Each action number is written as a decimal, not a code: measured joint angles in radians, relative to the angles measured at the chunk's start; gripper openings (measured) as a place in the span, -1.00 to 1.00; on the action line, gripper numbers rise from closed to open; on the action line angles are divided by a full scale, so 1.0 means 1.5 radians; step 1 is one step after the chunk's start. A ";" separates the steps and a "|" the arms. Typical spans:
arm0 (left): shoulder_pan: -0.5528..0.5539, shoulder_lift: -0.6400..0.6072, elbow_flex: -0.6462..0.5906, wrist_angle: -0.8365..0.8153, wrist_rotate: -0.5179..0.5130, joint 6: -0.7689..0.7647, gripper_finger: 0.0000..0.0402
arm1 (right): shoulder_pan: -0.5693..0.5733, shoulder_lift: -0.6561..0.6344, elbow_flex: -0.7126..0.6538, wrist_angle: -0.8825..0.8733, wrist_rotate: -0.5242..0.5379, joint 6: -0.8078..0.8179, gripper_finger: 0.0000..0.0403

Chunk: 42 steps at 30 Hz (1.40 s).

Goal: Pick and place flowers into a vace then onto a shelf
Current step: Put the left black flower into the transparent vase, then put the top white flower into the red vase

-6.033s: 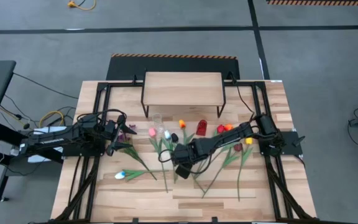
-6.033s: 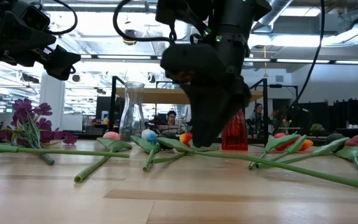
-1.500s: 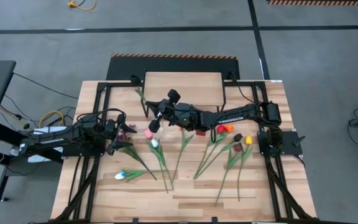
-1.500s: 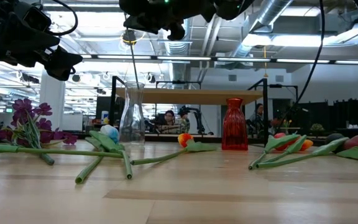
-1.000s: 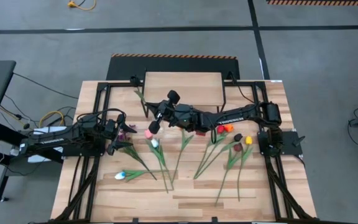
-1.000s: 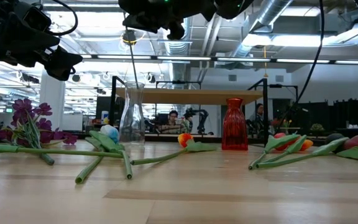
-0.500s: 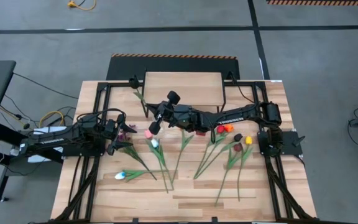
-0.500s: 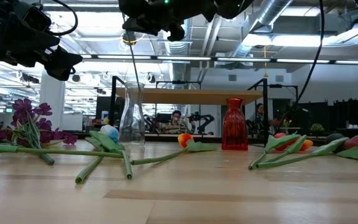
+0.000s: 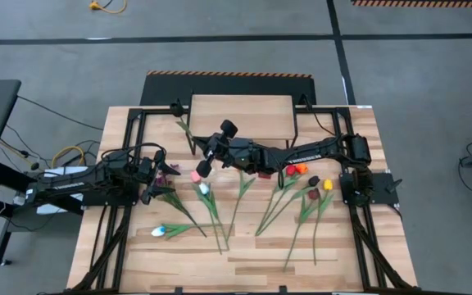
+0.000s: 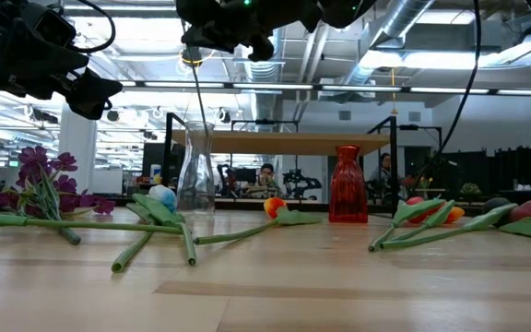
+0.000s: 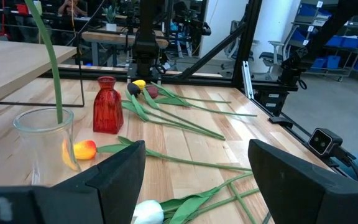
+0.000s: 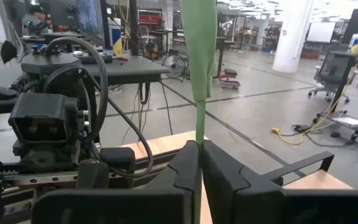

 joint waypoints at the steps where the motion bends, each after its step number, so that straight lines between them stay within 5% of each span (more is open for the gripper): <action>1: 0.000 0.000 0.000 0.000 0.000 0.000 0.37 | 0.000 0.000 0.000 -0.001 0.000 0.005 -0.88; 15: 0.000 0.000 0.000 0.000 0.000 0.000 0.37 | 0.000 0.000 0.000 -0.022 0.002 0.008 -0.55; 37: 0.000 0.000 0.000 0.017 0.000 0.000 0.37 | 0.088 -0.021 0.001 -0.054 -0.005 -0.020 -0.54; 42: 0.000 0.000 0.000 0.048 0.002 -0.010 0.37 | 0.115 -0.012 0.000 -0.140 -0.017 0.034 -0.54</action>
